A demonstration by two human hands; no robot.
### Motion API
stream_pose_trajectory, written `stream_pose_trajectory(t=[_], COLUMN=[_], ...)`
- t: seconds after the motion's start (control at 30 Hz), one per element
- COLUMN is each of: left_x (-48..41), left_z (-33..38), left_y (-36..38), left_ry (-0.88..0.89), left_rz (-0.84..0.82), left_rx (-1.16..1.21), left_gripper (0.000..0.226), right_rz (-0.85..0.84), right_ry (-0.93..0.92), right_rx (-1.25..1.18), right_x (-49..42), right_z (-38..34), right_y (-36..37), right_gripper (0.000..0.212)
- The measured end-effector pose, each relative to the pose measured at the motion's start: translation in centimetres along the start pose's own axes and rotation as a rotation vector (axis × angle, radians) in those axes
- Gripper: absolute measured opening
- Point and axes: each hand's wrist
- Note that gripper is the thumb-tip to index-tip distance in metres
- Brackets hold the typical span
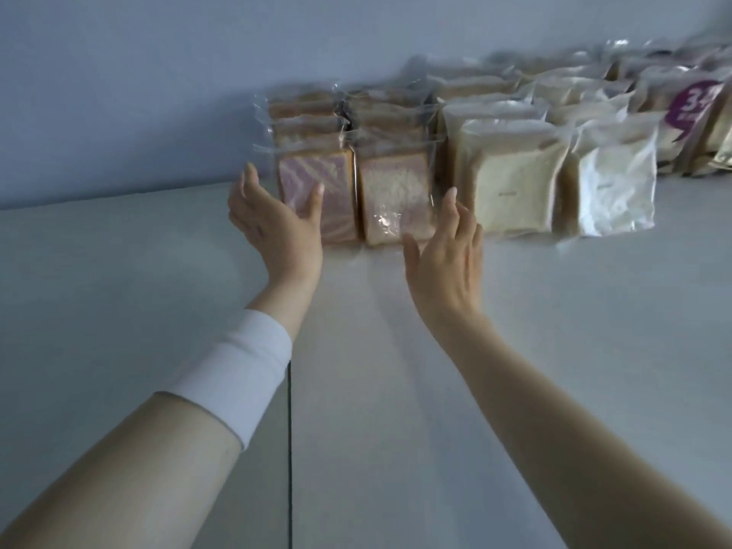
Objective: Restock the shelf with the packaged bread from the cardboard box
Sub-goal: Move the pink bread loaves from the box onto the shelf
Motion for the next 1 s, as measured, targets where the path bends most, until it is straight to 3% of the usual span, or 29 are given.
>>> stream_pose_trajectory(t=[0.1,0.2,0.4,0.57,0.73,0.9,1.0], left_x=[3.2,7.3,22.0,41.5,60.0,72.8,78.9], left_z=[2.5,6.8,18.3,27.9,31.5,32.3,32.2], left_y=[-2.9,-3.6,-1.5,-0.4,-0.5,1.7,5.0], left_ry=[0.401,0.844,1.349,1.371,1.532,1.637,1.607], left_rz=[-0.039,-0.267,-0.662,-0.975,-1.184,-1.37,-1.486], left_rx=[-0.003,0.001,-0.118,-0.053,-0.063,-0.069,-0.096], left_gripper=[0.058,0.046,0.04,0.034,0.045,0.043,0.044], right_rz=[0.029,0.022,-0.038,-0.099,-0.206,-0.296,-0.341], right_ry=[-0.135,-0.236,-0.086,0.184,0.466,0.723,0.804], right_rx=[0.096,0.277,0.669,0.883,0.942,0.951,0.924], right_x=[1.5,2.0,3.4,9.3,18.7,24.9,26.1], right_z=[0.8,3.9,16.9,31.0,43.8,53.9,59.6], right_y=[-4.3,-9.7,-23.9,-36.6,-45.9,-50.4,-51.1], right_gripper=[0.059,0.048,0.044,0.038,0.044,0.029,0.026])
Point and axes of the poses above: each hand's wrist, its own x-axis away from the middle knuckle, its own y-axis out of the palm, z = x × y, and after that the axes turned 15 degrees about z, right-handed
